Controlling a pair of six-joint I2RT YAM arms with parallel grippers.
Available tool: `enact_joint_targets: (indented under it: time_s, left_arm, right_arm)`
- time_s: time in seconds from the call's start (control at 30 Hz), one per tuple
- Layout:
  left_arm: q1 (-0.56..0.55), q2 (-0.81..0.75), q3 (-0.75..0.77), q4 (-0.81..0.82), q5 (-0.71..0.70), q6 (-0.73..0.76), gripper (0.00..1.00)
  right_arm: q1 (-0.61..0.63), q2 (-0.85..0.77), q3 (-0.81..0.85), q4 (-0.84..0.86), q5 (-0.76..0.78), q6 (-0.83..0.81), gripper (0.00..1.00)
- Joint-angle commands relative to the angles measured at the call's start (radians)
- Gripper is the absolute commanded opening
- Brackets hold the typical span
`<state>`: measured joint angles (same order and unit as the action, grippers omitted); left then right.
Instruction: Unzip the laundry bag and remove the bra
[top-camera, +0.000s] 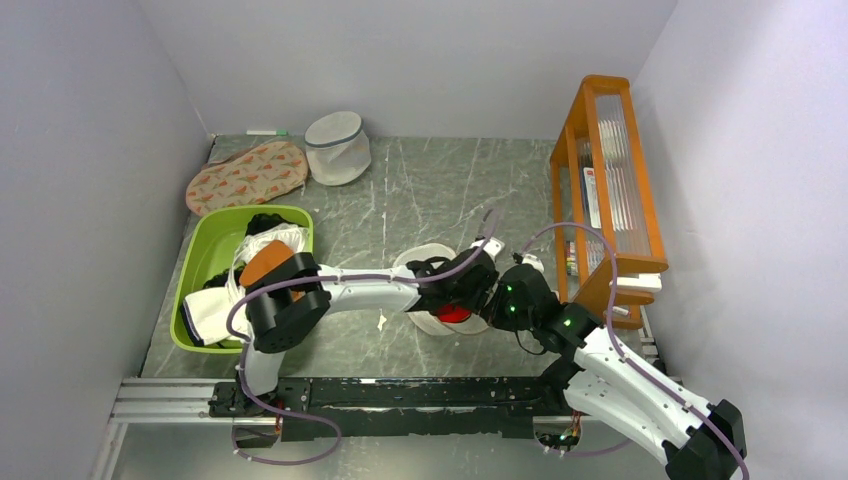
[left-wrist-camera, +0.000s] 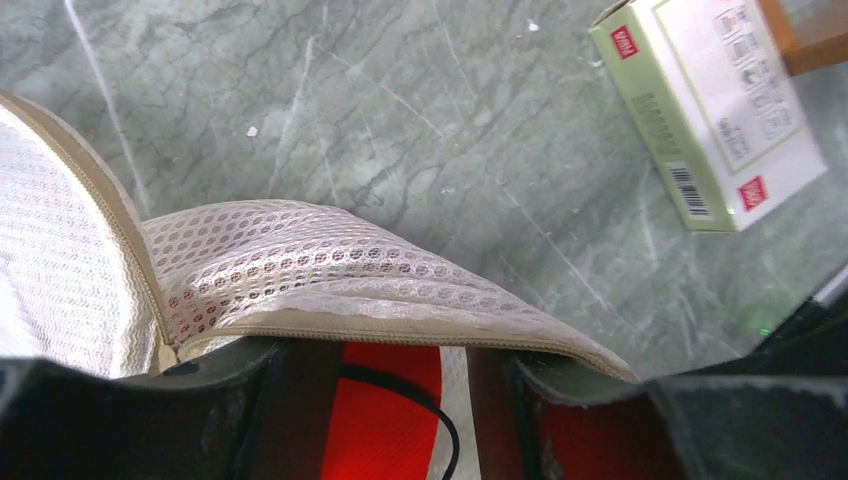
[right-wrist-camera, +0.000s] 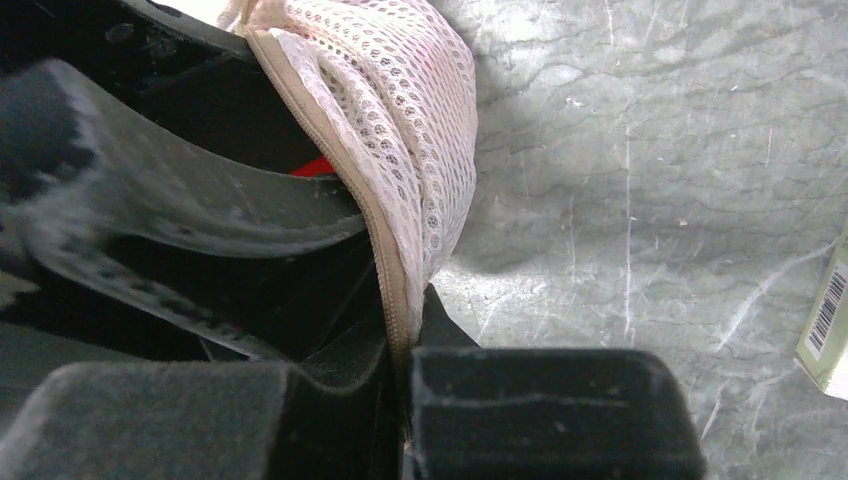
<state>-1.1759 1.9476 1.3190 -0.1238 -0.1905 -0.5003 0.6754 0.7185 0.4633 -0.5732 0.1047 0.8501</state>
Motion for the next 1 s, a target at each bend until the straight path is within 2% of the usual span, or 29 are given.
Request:
enact_joint_targets:
  time_s: [0.0, 0.2, 0.27, 0.37, 0.6, 0.97]
  left_arm:
    - [-0.046, 0.040, 0.071, -0.094, -0.161, 0.046, 0.58]
    - [-0.065, 0.065, 0.083, -0.115, -0.227, 0.071, 0.59]
    - [-0.067, 0.075, 0.097, -0.138, -0.255, 0.079, 0.51]
    - [-0.067, 0.065, 0.104, -0.155, -0.268, 0.092, 0.35]
    - [-0.067, -0.066, 0.021, -0.097, -0.193, 0.079, 0.08]
    - [-0.064, -0.286, -0.105, -0.002, -0.066, 0.108, 0.07]
  right_arm:
    - [0.003, -0.012, -0.007, 0.016, 0.003, 0.005, 0.00]
    - [0.003, -0.016, -0.018, 0.018, 0.005, 0.005, 0.00]
    - [0.003, -0.010, -0.018, 0.021, 0.004, 0.004, 0.00]
    - [0.003, -0.003, -0.025, 0.035, 0.003, 0.004, 0.00]
    - [0.003, 0.025, -0.017, 0.061, 0.009, -0.011, 0.00]
    - [0.003, 0.036, 0.011, 0.071, 0.036, -0.021, 0.00]
